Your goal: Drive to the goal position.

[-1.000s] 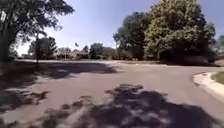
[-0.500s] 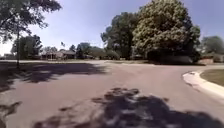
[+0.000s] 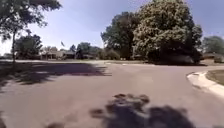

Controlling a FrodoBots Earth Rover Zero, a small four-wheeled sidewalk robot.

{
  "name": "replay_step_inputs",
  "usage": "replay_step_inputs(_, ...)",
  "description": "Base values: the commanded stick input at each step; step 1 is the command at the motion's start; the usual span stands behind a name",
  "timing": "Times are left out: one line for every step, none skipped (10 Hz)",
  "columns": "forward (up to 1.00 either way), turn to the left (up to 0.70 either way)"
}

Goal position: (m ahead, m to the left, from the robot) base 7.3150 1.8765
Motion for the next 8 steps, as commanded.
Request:
replay_step_inputs(0.7, -0.35)
replay_step_inputs(0.7, -0.35)
replay_step_inputs(0.7, -0.35)
replay_step_inputs(0.7, -0.35)
replay_step_inputs(0.7, -0.35)
replay_step_inputs(0.7, -0.35)
replay_step_inputs(0.7, -0.35)
replay_step_inputs(0.7, -0.09)
